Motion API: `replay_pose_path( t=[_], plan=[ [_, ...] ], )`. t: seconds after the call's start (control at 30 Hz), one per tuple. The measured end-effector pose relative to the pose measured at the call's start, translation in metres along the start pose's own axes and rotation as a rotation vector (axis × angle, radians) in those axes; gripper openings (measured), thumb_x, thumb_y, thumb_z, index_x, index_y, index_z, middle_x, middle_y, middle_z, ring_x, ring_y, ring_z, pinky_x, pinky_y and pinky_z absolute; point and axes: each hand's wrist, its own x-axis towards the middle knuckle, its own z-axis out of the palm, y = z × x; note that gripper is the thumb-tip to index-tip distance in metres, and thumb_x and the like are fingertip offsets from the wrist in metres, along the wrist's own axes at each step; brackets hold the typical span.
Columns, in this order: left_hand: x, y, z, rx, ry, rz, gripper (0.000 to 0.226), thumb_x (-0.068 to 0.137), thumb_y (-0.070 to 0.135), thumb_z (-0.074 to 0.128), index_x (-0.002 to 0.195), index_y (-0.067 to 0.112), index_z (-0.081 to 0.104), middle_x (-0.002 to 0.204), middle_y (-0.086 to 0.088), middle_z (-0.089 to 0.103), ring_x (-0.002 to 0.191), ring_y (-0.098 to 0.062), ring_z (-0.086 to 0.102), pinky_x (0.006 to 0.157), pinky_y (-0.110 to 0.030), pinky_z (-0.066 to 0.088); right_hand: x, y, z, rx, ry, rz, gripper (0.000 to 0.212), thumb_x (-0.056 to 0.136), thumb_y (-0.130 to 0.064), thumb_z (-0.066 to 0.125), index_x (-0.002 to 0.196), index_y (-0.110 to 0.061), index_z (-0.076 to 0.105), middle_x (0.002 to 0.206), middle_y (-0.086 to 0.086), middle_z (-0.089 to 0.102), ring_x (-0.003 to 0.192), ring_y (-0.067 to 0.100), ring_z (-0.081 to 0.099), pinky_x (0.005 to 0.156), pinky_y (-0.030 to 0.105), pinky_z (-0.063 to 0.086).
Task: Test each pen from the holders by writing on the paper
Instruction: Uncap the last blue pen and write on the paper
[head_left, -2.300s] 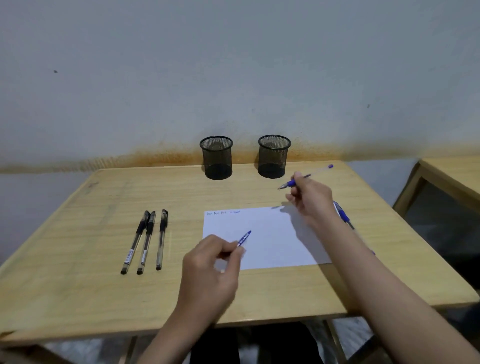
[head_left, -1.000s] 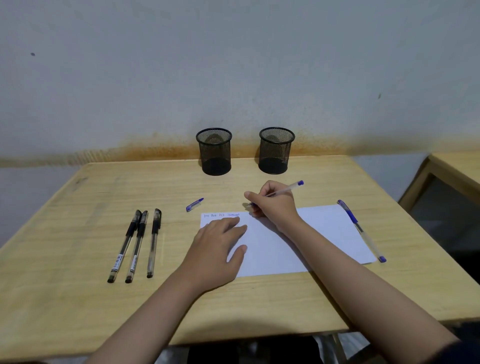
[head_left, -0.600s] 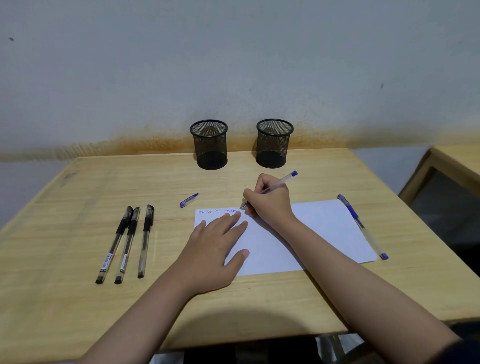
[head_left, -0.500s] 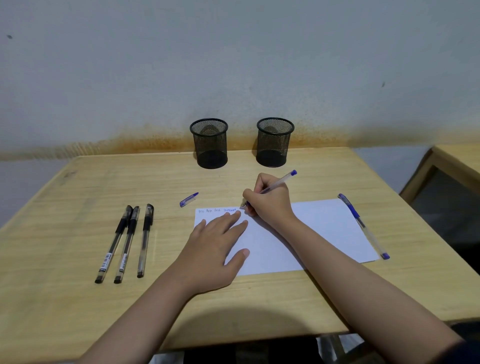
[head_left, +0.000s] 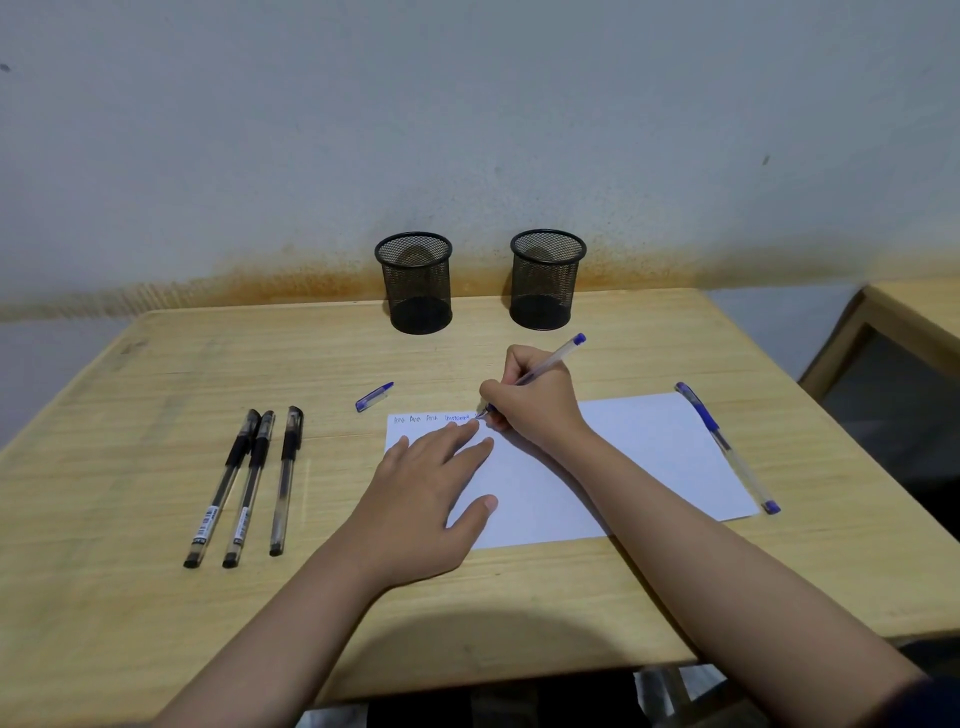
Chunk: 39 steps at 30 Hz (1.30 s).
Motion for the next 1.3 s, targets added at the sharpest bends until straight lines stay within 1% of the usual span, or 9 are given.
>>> replay_pose_path(
  t=[0.1, 0.27, 0.4, 0.53, 0.67, 0.9, 1.0, 1.13, 1.3],
  plan=[
    [0.0002, 0.0006, -0.0006, -0.010, 0.001, -0.002, 0.071, 0.078, 0.061, 0.016, 0.144, 0.036, 0.024, 0.156, 0.017, 0.013, 0.142, -0.003, 0.006, 0.116, -0.038, 0.003, 0.0001, -0.0003, 0.0001, 0.017, 0.004, -0.001, 0.028, 0.078, 0.001, 0.063, 0.060, -0.009, 0.045, 0.058, 0.017, 0.056, 0.051, 0.028, 0.063, 0.058, 0.038, 0.058],
    [0.0000, 0.0001, -0.0003, -0.015, 0.014, 0.000, 0.070, 0.079, 0.061, 0.018, 0.144, 0.035, 0.026, 0.156, 0.016, 0.015, 0.142, -0.004, 0.009, 0.116, -0.039, 0.005, -0.0003, 0.0003, 0.0007, 0.007, 0.034, -0.001, 0.026, 0.080, -0.001, 0.064, 0.062, -0.009, 0.046, 0.060, 0.019, 0.059, 0.054, 0.029, 0.066, 0.054, 0.032, 0.057],
    [-0.0003, 0.0004, -0.0002, -0.017, 0.017, 0.002, 0.070, 0.079, 0.061, 0.019, 0.143, 0.035, 0.027, 0.155, 0.016, 0.016, 0.141, -0.004, 0.010, 0.116, -0.038, 0.006, -0.0003, -0.0001, 0.0013, 0.025, 0.029, 0.010, 0.027, 0.079, 0.000, 0.064, 0.062, -0.009, 0.045, 0.062, 0.021, 0.059, 0.052, 0.028, 0.065, 0.056, 0.036, 0.058],
    [-0.0005, 0.0015, -0.0018, -0.030, 0.023, -0.001, 0.069, 0.079, 0.060, 0.022, 0.142, 0.034, 0.031, 0.154, 0.014, 0.021, 0.140, -0.005, 0.015, 0.115, -0.039, 0.007, -0.0003, 0.0006, 0.0013, 0.068, 0.031, 0.037, 0.030, 0.077, 0.003, 0.062, 0.058, -0.010, 0.042, 0.054, 0.015, 0.052, 0.043, 0.023, 0.058, 0.055, 0.038, 0.056],
    [0.0000, 0.0021, -0.0030, -0.028, 0.026, 0.001, 0.067, 0.079, 0.060, 0.023, 0.140, 0.034, 0.033, 0.152, 0.014, 0.024, 0.139, -0.005, 0.018, 0.115, -0.040, 0.009, -0.0005, 0.0004, 0.0005, 0.058, 0.014, 0.021, 0.026, 0.078, 0.001, 0.064, 0.061, -0.008, 0.046, 0.059, 0.019, 0.057, 0.045, 0.020, 0.061, 0.059, 0.041, 0.059],
    [-0.0003, 0.0024, -0.0028, -0.044, 0.036, 0.003, 0.068, 0.078, 0.060, 0.023, 0.140, 0.033, 0.035, 0.151, 0.014, 0.026, 0.138, -0.006, 0.020, 0.115, -0.040, 0.009, -0.0038, -0.0007, -0.0010, 0.054, 0.061, -0.004, 0.026, 0.078, 0.002, 0.062, 0.062, -0.006, 0.044, 0.064, 0.025, 0.056, 0.049, 0.021, 0.062, 0.044, 0.022, 0.052],
    [-0.0002, 0.0022, -0.0028, -0.038, 0.030, 0.001, 0.068, 0.078, 0.060, 0.022, 0.140, 0.033, 0.034, 0.151, 0.015, 0.025, 0.138, -0.005, 0.019, 0.115, -0.039, 0.009, -0.0042, -0.0011, -0.0004, 0.043, 0.043, -0.010, 0.027, 0.078, 0.002, 0.062, 0.061, -0.008, 0.044, 0.064, 0.023, 0.055, 0.050, 0.020, 0.062, 0.044, 0.021, 0.052],
    [-0.0002, 0.0026, -0.0030, -0.034, 0.031, 0.003, 0.069, 0.078, 0.060, 0.022, 0.140, 0.032, 0.035, 0.151, 0.014, 0.025, 0.138, -0.006, 0.019, 0.116, -0.040, 0.009, -0.0035, -0.0011, 0.0005, 0.033, 0.060, -0.013, 0.029, 0.078, 0.003, 0.061, 0.060, -0.008, 0.042, 0.062, 0.021, 0.054, 0.053, 0.028, 0.062, 0.044, 0.021, 0.052],
    [-0.0001, 0.0026, -0.0030, -0.038, 0.032, 0.004, 0.068, 0.078, 0.060, 0.023, 0.140, 0.033, 0.035, 0.151, 0.014, 0.025, 0.139, -0.006, 0.020, 0.115, -0.040, 0.009, -0.0033, -0.0010, 0.0001, 0.043, 0.061, -0.016, 0.030, 0.076, 0.006, 0.060, 0.059, -0.008, 0.040, 0.059, 0.018, 0.049, 0.052, 0.031, 0.057, 0.041, 0.021, 0.050]
  ],
)
